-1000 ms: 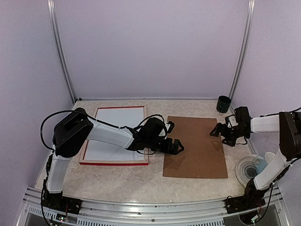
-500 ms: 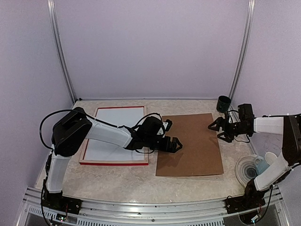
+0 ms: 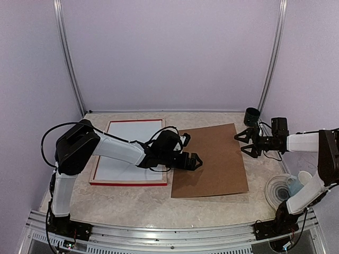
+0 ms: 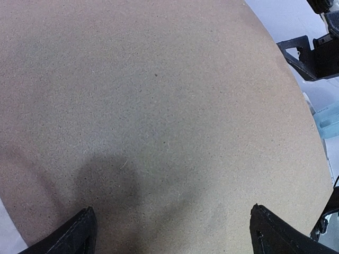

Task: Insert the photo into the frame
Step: Turn over the backboard at the center of the board.

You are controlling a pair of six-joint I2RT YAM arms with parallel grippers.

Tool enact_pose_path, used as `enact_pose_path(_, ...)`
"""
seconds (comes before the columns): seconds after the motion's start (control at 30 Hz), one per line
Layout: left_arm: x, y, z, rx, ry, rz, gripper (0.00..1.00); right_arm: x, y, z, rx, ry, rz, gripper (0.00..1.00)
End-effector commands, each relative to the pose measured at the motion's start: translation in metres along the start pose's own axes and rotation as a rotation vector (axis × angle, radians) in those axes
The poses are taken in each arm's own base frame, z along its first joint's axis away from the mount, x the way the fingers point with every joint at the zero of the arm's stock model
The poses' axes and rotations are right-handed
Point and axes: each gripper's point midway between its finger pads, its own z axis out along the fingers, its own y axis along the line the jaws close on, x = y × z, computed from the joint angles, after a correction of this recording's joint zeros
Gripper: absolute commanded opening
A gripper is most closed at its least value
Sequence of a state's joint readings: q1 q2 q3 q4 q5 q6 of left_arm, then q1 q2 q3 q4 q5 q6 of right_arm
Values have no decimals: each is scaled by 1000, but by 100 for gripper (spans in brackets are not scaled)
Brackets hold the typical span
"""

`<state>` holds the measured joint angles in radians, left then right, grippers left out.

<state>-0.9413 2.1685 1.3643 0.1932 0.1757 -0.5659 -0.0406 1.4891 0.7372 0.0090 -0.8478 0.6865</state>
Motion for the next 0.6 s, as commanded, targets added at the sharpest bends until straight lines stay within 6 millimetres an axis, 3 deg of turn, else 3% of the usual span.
enact_pose_path(0.0,6,4,-8,-4,24,-24,99,10,30,-2,-180,55,2,93)
enact_pose_path(0.57,-3,2,-14,13,5,-35,99,20,48,-4,-336,95,47,91)
